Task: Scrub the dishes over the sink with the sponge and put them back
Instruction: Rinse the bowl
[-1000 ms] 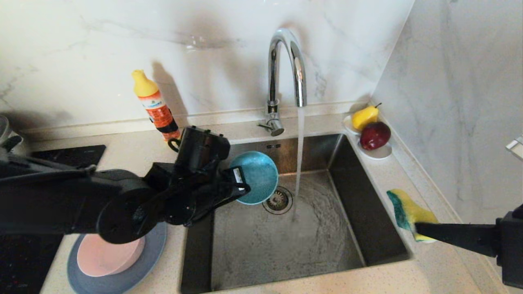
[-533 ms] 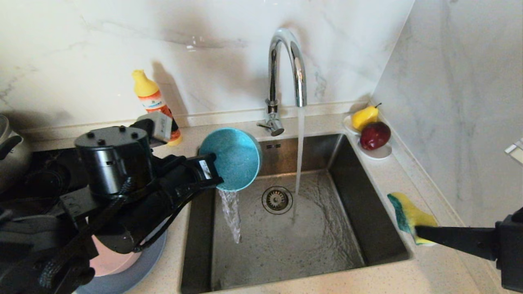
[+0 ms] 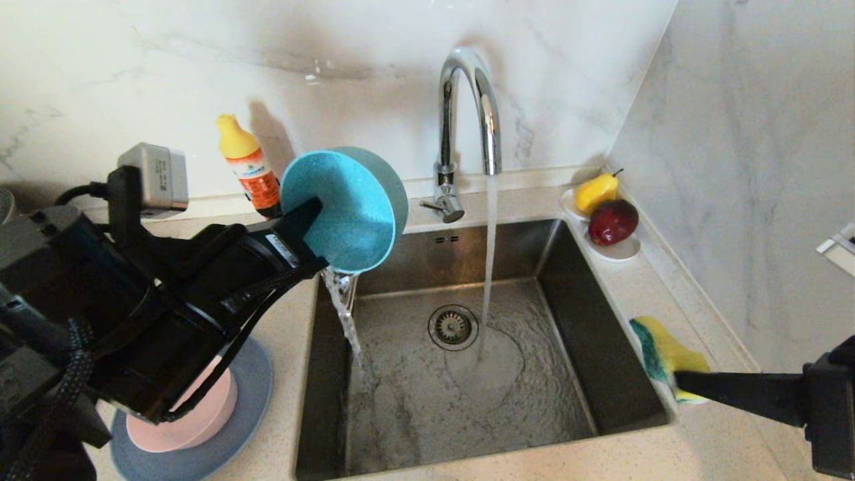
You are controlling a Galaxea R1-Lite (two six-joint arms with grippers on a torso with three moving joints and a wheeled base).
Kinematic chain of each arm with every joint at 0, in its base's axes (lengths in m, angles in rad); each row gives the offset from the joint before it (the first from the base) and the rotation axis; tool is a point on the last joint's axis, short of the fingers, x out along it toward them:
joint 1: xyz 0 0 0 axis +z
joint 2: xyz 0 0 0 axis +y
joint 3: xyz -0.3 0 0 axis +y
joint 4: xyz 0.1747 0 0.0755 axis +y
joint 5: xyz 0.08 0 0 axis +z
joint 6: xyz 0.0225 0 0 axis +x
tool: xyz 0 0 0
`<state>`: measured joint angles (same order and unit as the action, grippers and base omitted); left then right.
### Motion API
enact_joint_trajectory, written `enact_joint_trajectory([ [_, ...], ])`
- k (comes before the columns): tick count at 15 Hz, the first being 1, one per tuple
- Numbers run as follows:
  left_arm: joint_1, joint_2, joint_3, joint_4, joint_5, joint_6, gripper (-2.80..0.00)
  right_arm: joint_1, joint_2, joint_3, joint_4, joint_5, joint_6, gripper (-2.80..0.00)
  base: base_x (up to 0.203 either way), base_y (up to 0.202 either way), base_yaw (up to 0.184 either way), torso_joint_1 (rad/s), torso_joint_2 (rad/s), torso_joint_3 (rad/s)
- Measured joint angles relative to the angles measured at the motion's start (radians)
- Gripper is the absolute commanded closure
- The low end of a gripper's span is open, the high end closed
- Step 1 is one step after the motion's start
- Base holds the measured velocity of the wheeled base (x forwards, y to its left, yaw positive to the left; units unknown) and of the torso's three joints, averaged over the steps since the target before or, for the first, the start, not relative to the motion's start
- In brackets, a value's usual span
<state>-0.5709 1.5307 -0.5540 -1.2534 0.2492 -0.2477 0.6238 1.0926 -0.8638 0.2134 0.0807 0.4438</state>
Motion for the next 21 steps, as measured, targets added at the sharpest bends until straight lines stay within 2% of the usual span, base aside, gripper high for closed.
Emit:
enact_joint_trajectory([
  [5,0.034,-0.036,0.049,-0.170,-0.107,-0.005,0.00,0.000,0.004,-0.006,0.000,0.010,-0.001,0.00,0.000,0.000,0.000,0.000,0.00,0.000],
  [8,0.041,-0.045,0.073,-0.252,-0.148,-0.011,0.00,0.000,0.006,-0.002,0.000,0.012,-0.002,0.00,0.000,0.000,0.000,0.000,0.00,0.000],
  [11,0.044,-0.053,0.081,-0.268,-0.180,-0.016,0.00,0.000,0.008,-0.003,0.000,0.014,-0.001,0.00,0.000,0.000,0.000,0.000,0.00,0.000],
  [15,0.045,-0.057,0.082,-0.268,-0.184,-0.022,0.00,0.000,0.006,-0.006,0.001,0.013,-0.002,0.00,0.000,0.000,0.000,0.000,0.00,0.000],
  [18,0.061,-0.058,0.077,-0.202,-0.181,-0.024,0.00,0.000,0.001,-0.005,0.000,0.014,-0.002,0.00,0.000,0.000,0.000,0.000,0.00,0.000],
  [21,0.107,-0.072,0.026,0.072,-0.166,-0.016,0.00,-0.001,0.000,0.000,0.000,0.012,0.000,0.00,0.000,0.000,0.000,0.000,0.00,0.000],
])
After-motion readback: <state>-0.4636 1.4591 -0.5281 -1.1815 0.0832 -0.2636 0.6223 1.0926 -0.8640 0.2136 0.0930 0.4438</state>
